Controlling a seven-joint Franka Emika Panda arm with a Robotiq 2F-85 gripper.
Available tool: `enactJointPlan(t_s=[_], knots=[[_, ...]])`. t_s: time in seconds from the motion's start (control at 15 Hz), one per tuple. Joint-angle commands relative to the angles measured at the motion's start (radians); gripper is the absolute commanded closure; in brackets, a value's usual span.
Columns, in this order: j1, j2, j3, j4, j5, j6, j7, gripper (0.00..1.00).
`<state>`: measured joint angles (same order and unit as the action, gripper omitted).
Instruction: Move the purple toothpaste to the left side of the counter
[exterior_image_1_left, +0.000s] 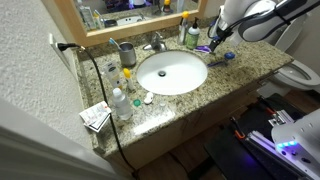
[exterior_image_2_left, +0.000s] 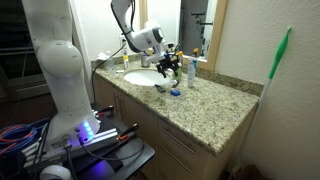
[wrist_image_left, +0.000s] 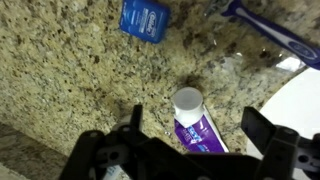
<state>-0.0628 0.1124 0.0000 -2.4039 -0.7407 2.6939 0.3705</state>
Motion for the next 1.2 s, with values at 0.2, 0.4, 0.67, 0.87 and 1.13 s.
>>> enactJointPlan(t_s=[0.2, 0.4, 0.67, 0.87, 1.13], knots=[[-0.038, 0.165, -0.016, 0.092, 0.032, 0.134, -0.097, 0.00], [-0.044, 0.208, -0.007, 0.115, 0.061, 0.163, -0.119, 0.34], [-0.046, 0.226, -0.009, 0.130, 0.088, 0.162, -0.145, 0.62], [-0.047, 0.208, -0.006, 0.119, 0.089, 0.148, -0.181, 0.81], [-0.039, 0.197, -0.012, 0.112, 0.076, 0.095, -0.243, 0.88]])
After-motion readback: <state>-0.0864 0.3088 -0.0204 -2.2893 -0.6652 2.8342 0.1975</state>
